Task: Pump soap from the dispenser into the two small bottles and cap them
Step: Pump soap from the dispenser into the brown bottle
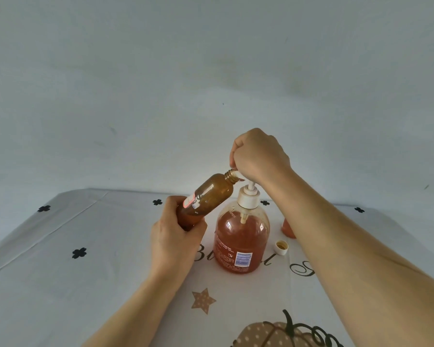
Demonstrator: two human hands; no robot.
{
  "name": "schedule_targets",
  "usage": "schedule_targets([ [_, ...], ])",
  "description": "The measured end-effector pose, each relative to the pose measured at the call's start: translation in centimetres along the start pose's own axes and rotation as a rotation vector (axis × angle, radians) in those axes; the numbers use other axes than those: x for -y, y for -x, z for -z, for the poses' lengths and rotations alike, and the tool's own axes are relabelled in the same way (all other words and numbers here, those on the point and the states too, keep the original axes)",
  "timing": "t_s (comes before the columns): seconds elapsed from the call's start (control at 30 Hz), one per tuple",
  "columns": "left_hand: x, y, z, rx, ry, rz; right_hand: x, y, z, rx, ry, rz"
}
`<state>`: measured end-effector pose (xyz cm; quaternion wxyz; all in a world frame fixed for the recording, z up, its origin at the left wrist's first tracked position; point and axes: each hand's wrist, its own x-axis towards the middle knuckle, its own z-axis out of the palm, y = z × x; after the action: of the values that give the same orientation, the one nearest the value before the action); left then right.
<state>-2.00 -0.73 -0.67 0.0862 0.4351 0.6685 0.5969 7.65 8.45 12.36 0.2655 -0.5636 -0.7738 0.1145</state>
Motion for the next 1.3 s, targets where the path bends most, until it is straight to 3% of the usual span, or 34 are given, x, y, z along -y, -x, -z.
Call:
schedule_targets([
  [0.87, 0.4, -0.2, -0.1, -0.015, 0.008, 0.031, -0.1, -0.4, -0.9, 0.163, 0.022, -0.026],
  [1.1, 0.8, -0.3, -0.1, 0.008, -0.013, 0.049, -0.5, -0.1, -1.4, 0.145, -0.015, -0.040],
  [1.3, 0.1, -0.1, -0.1, 0.001, -0.016, 0.013, -0.1, -0.1, -0.3, -0.006, -0.018, -0.013],
])
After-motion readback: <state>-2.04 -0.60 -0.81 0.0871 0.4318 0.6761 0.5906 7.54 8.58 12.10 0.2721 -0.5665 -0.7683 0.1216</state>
